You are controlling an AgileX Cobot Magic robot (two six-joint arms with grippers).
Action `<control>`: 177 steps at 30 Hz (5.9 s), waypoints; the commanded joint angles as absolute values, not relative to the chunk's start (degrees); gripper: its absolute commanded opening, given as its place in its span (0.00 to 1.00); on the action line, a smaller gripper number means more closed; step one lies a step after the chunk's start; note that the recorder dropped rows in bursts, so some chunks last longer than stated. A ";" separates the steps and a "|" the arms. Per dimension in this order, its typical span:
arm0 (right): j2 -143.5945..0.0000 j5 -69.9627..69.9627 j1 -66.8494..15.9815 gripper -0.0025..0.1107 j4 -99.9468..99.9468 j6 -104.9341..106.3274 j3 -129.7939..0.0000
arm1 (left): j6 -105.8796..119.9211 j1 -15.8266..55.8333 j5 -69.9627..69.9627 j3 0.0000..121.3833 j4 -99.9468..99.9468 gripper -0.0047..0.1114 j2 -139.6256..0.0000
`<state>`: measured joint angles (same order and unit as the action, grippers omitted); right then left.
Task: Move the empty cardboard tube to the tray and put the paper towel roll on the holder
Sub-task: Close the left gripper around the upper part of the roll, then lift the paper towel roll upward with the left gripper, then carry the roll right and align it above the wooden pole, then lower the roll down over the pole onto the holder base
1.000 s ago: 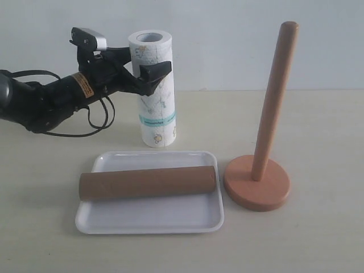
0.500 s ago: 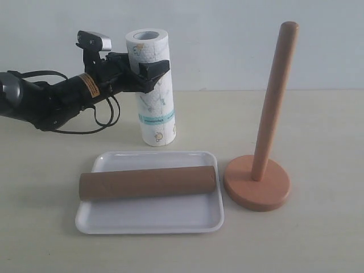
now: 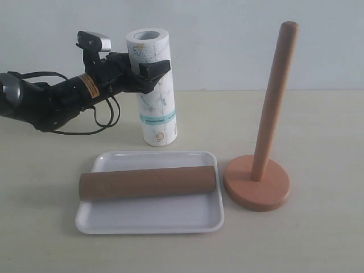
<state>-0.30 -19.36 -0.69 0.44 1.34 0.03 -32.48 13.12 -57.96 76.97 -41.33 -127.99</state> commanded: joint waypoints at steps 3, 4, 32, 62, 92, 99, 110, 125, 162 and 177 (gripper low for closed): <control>0.00 -18.92 -0.52 0.02 0.57 1.29 0.00 | -33.24 13.29 -64.85 77.34 -40.99 0.08 -127.75; 0.00 -18.92 -0.52 0.02 0.57 1.29 0.00 | -33.24 13.29 -64.94 77.34 -40.99 0.08 -127.75; 0.00 -18.92 -0.52 0.02 0.57 1.29 0.00 | -33.24 13.29 -52.52 77.34 -37.04 0.08 -121.17; 0.00 -18.92 -0.52 0.02 0.57 1.29 0.00 | -79.50 13.84 -33.63 82.10 -79.37 0.08 -91.59; 0.00 -18.92 -0.52 0.02 0.57 1.29 0.00 | -84.57 32.68 -27.16 97.54 -79.09 0.08 -87.57; 0.00 -18.92 -0.52 0.02 0.57 1.29 0.00 | -93.07 38.46 -27.04 105.83 -88.24 0.08 -95.33; 0.00 -18.92 -0.52 0.02 0.57 1.29 0.00 | -107.29 43.20 -20.27 117.34 -99.95 0.08 -104.32; 0.00 -18.92 -0.52 0.02 0.57 1.29 0.00 | -104.67 42.96 -20.60 117.34 -99.95 0.08 -107.96; 0.00 -18.92 -0.52 0.02 0.57 1.29 0.00 | -54.86 42.26 -25.75 94.91 -53.54 0.08 -108.10; 0.00 -18.92 -0.52 0.02 0.57 1.29 0.00 | -32.97 42.26 -37.37 78.87 -31.50 0.08 -108.10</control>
<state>-0.30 -19.36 -0.69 0.44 1.31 0.03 -37.11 42.29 -33.22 81.24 -35.65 -108.62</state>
